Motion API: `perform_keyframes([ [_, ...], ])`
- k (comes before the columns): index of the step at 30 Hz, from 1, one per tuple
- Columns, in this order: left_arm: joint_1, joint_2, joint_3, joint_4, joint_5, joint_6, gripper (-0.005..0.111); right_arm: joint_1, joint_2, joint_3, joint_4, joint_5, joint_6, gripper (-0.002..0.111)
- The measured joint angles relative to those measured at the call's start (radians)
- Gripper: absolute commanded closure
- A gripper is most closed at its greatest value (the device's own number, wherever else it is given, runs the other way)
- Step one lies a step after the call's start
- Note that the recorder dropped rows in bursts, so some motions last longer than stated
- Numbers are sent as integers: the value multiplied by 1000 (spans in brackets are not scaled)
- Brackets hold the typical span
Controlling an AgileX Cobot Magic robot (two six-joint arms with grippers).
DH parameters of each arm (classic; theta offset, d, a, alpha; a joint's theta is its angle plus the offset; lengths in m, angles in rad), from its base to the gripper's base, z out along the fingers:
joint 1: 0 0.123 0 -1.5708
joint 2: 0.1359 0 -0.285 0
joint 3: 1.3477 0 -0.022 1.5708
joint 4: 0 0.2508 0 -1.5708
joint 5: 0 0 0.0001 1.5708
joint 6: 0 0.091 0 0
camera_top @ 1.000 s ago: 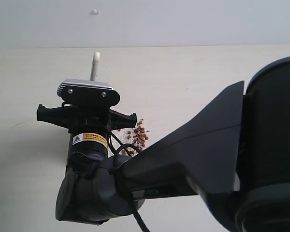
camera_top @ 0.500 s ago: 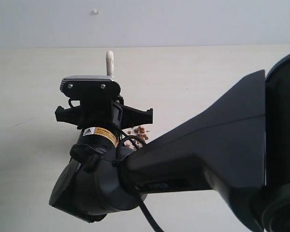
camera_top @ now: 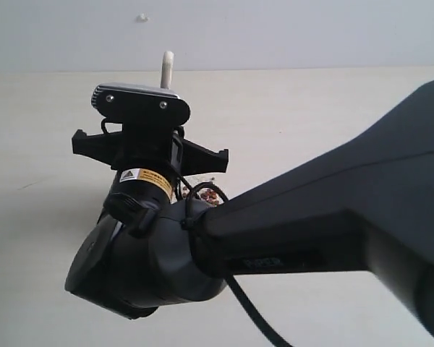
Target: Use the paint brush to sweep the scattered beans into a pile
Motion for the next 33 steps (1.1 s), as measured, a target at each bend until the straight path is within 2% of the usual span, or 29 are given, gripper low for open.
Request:
perform_keyframes([
  [6, 0, 0, 0, 0, 0, 0, 107, -22, 16, 0, -145, 38, 124, 108],
  [12, 0, 0, 0, 0, 0, 0, 107, -108, 53, -55, -153, 185, 170, 108],
  [17, 0, 0, 0, 0, 0, 0, 107, -141, 86, -104, -153, 257, 173, 108],
  [27, 0, 0, 0, 0, 0, 0, 107, -141, 92, -115, -27, 199, -78, 108],
  [33, 0, 0, 0, 0, 0, 0, 107, -141, 92, -119, 47, 160, -149, 108],
])
